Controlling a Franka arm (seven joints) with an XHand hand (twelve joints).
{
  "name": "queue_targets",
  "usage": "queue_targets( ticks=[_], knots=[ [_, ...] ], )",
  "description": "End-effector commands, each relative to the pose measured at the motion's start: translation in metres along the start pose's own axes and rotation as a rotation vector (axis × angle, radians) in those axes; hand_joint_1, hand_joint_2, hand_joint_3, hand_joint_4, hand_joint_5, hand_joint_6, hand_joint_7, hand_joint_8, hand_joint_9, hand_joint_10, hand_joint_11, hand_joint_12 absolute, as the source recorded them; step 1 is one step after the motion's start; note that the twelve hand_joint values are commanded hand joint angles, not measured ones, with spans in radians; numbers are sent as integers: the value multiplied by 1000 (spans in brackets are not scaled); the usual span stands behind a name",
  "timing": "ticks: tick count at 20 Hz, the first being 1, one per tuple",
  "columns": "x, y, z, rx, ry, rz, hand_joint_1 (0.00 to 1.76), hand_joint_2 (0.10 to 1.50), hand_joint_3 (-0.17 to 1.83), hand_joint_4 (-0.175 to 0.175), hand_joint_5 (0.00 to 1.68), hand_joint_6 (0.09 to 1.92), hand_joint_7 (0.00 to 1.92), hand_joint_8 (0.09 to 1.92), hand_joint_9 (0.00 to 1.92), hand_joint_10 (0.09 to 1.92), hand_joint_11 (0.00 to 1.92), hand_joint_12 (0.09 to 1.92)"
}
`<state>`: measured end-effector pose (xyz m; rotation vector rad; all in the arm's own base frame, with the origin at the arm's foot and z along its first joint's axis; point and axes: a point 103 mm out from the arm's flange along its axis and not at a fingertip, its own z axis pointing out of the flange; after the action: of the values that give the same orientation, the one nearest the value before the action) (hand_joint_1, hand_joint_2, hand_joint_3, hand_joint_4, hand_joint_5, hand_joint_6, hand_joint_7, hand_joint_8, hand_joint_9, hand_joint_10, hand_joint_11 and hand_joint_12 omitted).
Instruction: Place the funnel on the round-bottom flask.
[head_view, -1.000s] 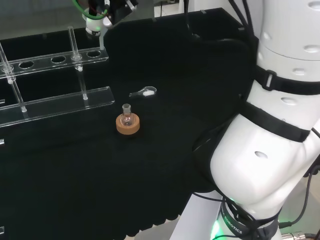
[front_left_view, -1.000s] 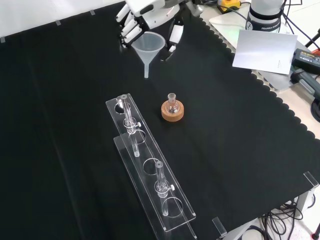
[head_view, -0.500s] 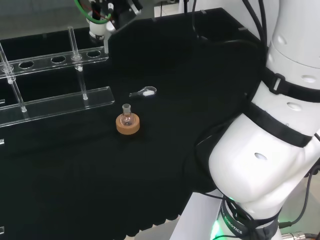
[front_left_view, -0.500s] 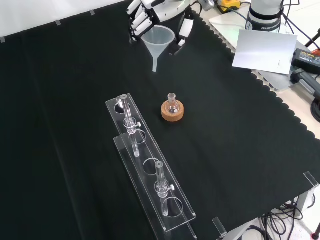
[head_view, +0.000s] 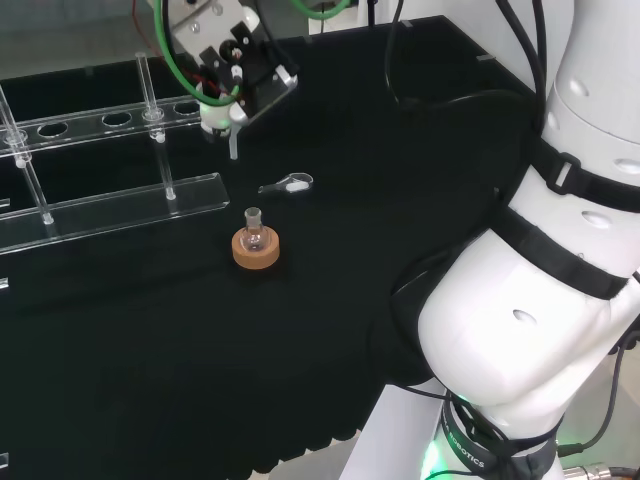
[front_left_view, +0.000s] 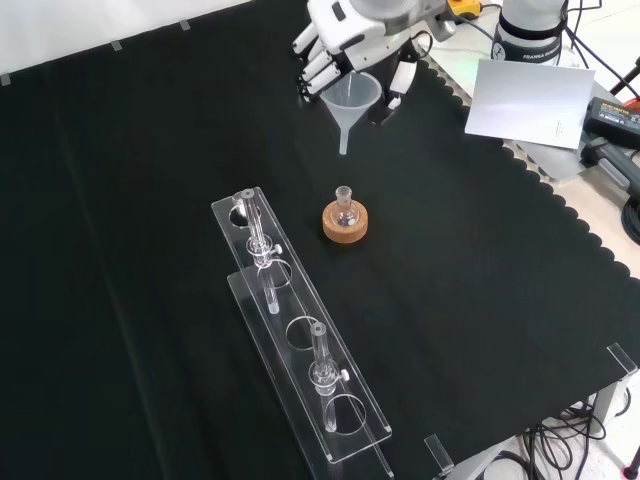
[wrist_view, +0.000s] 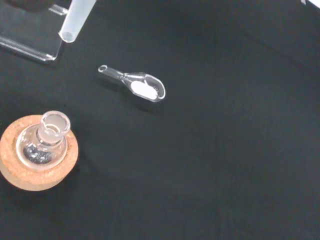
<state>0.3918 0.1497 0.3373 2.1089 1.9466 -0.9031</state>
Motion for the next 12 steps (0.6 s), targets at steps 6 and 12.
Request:
queue_targets(
  ticks=[6, 12],
  knots=[
    [17, 11, 32, 50, -7, -3, 718, 798, 431, -66, 478, 619, 651, 766, 934, 507, 582, 1265],
    [21, 21, 47, 73, -16, -3, 719, 797, 433, -66, 475, 621, 651, 767, 934, 509, 582, 1264]
  ],
)
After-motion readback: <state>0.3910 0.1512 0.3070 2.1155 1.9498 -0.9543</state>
